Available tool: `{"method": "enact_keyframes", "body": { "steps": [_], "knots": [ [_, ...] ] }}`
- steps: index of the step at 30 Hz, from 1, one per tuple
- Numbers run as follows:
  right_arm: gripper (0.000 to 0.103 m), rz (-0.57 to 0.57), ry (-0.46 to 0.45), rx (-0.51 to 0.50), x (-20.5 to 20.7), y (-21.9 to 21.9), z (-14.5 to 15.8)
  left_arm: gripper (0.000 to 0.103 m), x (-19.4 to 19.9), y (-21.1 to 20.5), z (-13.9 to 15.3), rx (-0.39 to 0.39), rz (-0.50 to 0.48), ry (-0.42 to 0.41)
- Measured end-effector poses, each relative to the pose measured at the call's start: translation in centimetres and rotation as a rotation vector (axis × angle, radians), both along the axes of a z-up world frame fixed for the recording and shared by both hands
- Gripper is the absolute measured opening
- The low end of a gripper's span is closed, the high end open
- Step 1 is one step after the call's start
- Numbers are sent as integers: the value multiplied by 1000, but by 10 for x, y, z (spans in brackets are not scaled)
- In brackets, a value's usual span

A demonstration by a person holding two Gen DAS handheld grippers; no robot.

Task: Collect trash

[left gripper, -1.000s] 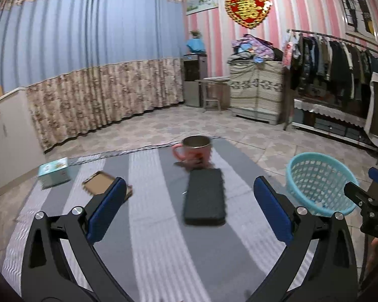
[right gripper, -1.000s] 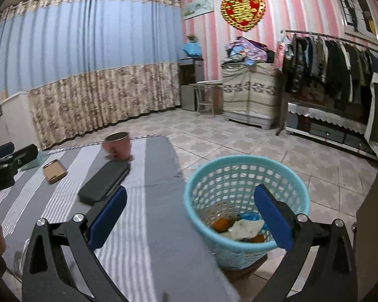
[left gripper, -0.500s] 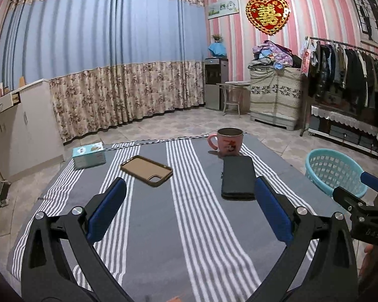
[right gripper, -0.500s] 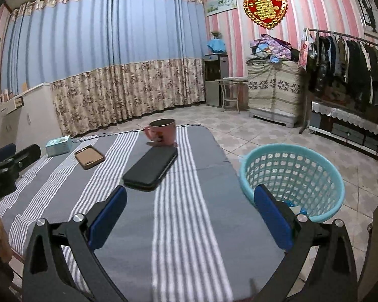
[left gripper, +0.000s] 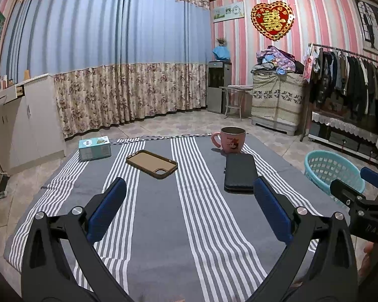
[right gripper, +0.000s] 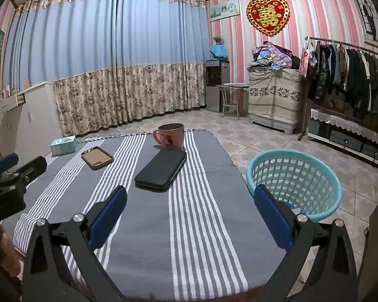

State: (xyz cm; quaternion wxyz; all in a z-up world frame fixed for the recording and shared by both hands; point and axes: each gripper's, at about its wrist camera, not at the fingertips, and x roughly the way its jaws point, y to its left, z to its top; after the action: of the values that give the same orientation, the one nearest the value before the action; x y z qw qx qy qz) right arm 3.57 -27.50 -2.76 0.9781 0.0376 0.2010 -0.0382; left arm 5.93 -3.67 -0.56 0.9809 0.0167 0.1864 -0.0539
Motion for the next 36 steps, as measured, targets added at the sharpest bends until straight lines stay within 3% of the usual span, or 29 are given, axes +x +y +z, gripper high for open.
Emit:
{"method": "enact_keyframes", "body": {
  "steps": [36],
  "knots": [
    [99, 5, -20, -36, -8, 19, 8, 98, -9, 7, 5, -1, 19, -21]
  ]
}}
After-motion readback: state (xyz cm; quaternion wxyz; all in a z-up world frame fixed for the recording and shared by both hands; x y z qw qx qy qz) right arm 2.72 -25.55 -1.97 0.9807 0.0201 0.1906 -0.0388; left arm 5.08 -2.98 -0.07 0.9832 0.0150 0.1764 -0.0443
